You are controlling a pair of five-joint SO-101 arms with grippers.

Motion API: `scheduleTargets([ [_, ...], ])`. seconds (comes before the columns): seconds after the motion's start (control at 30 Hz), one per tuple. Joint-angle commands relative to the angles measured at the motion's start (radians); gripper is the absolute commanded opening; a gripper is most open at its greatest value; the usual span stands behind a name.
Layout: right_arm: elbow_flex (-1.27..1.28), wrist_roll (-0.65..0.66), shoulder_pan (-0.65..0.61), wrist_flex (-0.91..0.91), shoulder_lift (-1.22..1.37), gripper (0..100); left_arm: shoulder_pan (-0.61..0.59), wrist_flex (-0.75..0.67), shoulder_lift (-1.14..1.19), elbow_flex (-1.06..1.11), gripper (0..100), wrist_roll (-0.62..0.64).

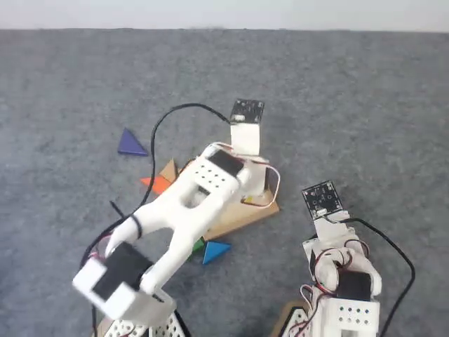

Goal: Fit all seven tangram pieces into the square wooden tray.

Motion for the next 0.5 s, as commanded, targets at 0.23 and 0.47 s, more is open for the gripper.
scheduleTargets([
  [0.23,0.017,0.008,-0.004,0.002,-0.016,0.8,0.008,-0.012,0.147,-0.150,1,0.095],
  [0.47,0.017,0.008,-0.004,0.002,-0.016,0.8,0.003,-0.012,0.147,-0.148,12,0.176],
])
